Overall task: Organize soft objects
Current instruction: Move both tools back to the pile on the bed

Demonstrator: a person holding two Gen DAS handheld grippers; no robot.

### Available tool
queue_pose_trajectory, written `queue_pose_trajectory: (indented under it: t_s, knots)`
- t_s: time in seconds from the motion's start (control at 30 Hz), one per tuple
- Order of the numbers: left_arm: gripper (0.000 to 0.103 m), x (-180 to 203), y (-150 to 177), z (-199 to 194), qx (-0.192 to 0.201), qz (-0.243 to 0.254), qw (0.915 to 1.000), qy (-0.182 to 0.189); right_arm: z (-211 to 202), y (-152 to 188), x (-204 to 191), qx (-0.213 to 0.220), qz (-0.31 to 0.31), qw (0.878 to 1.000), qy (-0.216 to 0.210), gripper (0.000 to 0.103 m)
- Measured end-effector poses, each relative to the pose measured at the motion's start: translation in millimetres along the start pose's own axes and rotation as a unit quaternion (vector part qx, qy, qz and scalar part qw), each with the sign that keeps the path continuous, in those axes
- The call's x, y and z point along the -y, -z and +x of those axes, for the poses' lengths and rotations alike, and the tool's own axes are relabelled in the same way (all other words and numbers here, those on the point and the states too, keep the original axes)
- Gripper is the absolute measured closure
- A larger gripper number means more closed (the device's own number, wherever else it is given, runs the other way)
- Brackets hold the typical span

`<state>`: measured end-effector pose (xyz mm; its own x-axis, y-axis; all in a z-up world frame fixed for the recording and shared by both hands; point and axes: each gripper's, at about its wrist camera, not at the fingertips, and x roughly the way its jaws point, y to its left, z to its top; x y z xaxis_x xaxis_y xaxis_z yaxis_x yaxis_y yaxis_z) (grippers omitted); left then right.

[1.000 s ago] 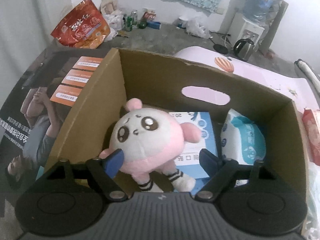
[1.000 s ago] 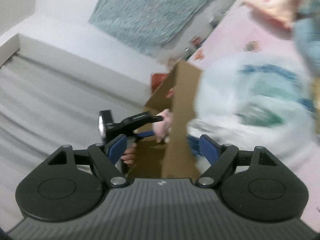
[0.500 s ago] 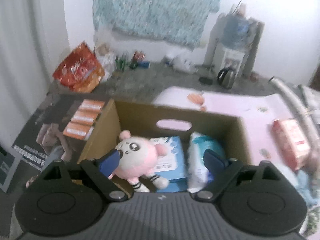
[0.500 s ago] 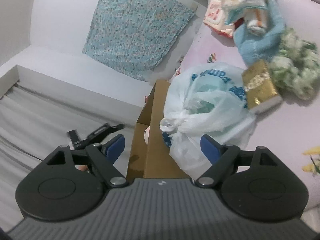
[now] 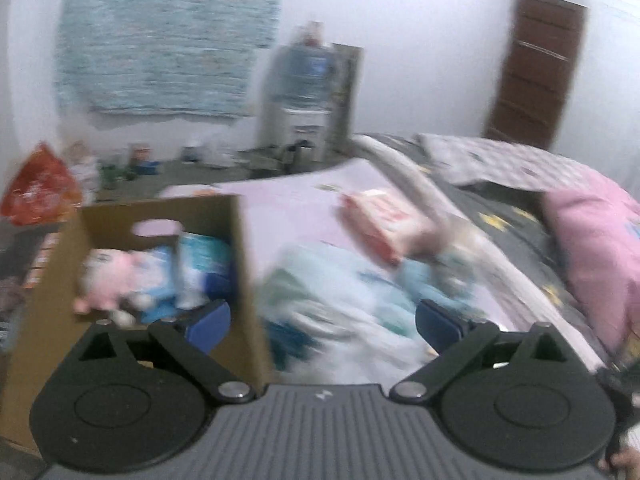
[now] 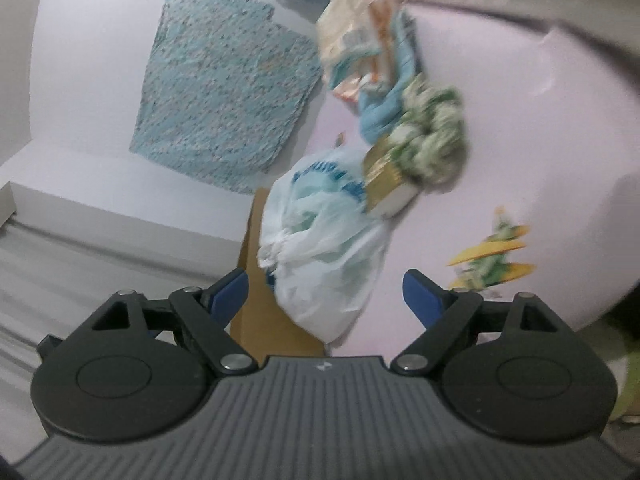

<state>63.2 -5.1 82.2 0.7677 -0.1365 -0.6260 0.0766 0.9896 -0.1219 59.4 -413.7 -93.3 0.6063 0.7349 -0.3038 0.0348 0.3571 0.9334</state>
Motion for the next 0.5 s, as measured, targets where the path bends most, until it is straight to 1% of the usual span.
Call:
queue_pose_trajectory:
  t_s: [0.13,0.17,0.27,0.37,0.5]
  knots:
    - [0.003,44.9,27.3,26.2,-0.014,0.028,0.9986,0.043,-18.3,-3.5,12.2,0.013,0.000,1.000,0.018,0.017]
    - [0.003,52.8,33.9,32.4,-0.017,0.036,0.9980,0.048,-21.0,-5.3,15.4,0.013,0.002,1.000,0.023,0.017]
    - [0.003,82.4,51.0,50.6,-0.015,0.068,0.9959,0.057,-23.6,-11.4,19.9,0.012,0.000,0.999,0.035,0.017]
    - [0.003,110.4,70.1,71.4,-0.029,0.098,0.9927,0.064,-21.7,-19.7,17.7,0.009,-0.017,0.999,0.046,0.017]
    - [0.005,132.4,83.9,94.8,-0.034,0.122,0.9892,0.074,-9.6,-33.7,9.8,-0.001,-0.051,0.997,0.066,0.017]
